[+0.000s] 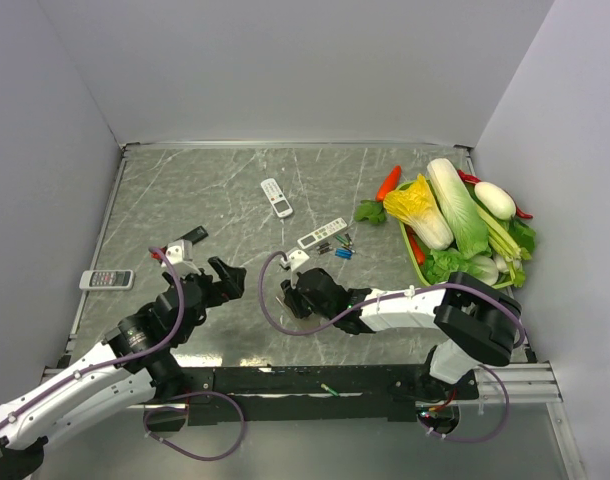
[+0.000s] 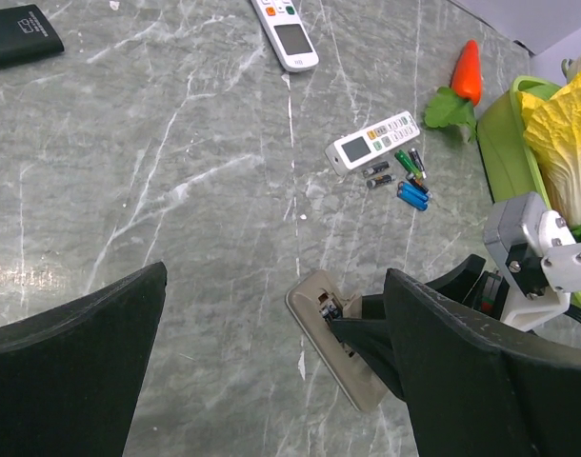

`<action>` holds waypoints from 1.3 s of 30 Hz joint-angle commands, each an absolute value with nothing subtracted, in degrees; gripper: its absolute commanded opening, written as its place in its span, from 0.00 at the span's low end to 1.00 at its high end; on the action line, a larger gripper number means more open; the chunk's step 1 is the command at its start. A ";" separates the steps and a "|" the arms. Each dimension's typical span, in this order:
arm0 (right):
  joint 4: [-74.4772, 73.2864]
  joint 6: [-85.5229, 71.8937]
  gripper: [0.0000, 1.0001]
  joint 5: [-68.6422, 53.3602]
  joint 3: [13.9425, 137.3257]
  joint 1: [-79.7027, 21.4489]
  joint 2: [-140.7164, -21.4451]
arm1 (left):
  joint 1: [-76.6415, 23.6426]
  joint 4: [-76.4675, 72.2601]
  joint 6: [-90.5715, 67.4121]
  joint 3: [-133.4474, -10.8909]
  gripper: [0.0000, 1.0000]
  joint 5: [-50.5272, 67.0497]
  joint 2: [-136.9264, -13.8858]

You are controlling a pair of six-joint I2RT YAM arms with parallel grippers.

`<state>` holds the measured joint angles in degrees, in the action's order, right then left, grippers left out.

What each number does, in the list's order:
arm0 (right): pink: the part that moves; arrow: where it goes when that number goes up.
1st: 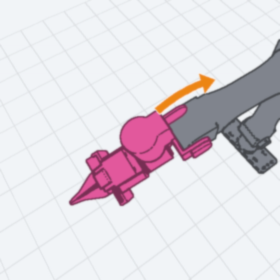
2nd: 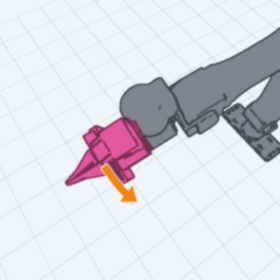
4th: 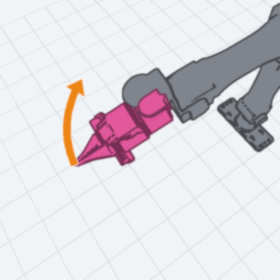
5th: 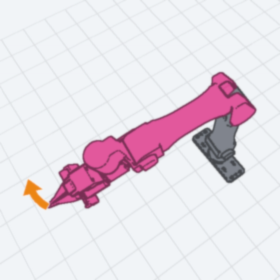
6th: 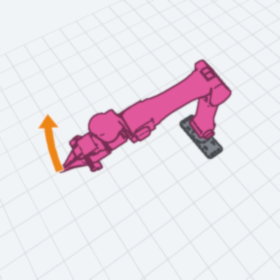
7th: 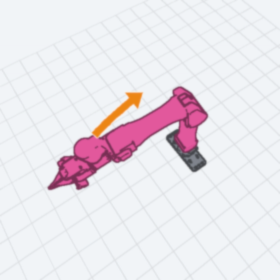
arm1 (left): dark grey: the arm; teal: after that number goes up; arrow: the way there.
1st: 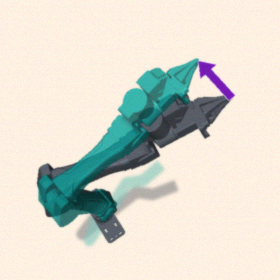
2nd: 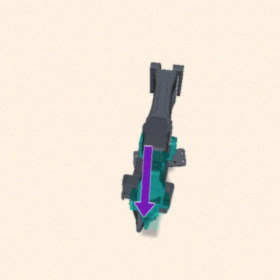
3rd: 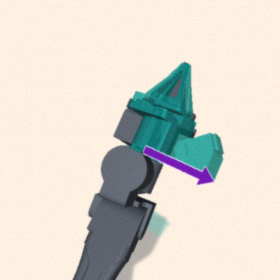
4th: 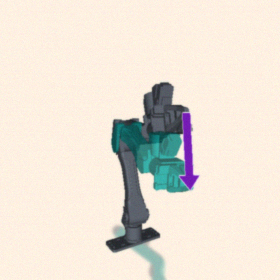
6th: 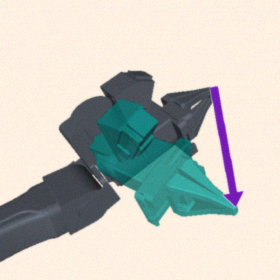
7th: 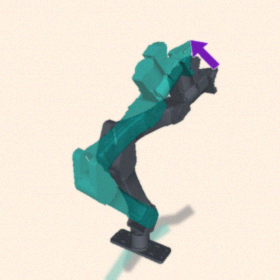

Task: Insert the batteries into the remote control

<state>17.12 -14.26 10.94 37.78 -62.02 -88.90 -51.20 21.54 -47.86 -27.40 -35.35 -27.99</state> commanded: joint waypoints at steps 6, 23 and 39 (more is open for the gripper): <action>18.63 -14.15 0.00 10.46 37.00 -62.58 -89.91 | -51.15 18.98 -47.73 -27.51 0.99 -34.89 -28.30; 17.14 -13.89 0.00 9.84 36.82 -62.49 -89.03 | -51.15 18.37 -47.90 -27.07 0.99 -34.28 -28.56; 14.59 -12.39 0.00 9.67 38.41 -62.58 -87.10 | -51.15 18.37 -47.99 -26.89 0.99 -34.45 -28.92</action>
<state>17.17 -13.19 10.00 37.28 -62.02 -88.75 -51.20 20.36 -47.77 -27.18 -34.70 -28.58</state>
